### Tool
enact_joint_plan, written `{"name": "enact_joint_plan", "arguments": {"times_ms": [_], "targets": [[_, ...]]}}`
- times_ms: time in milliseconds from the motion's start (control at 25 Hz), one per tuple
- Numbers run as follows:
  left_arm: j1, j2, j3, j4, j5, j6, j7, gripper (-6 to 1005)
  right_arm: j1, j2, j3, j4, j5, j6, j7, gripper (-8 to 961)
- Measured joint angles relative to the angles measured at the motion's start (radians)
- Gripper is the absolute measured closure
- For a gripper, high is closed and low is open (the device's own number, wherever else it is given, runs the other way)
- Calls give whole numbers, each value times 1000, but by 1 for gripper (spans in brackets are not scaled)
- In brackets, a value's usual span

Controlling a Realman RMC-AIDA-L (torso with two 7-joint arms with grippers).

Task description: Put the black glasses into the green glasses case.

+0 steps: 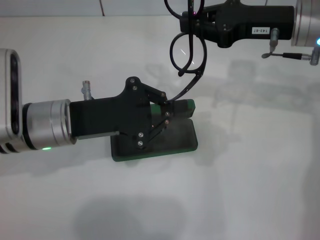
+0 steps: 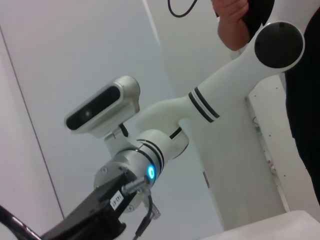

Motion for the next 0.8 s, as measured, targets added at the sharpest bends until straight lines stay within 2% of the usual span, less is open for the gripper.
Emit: {"name": "enact_joint_plan", "arguments": {"times_ms": [800], "targets": [[-16,1,-6,1,-12,-4,0,967,-2,3,-121,2,-3,2,-9,841]]}}
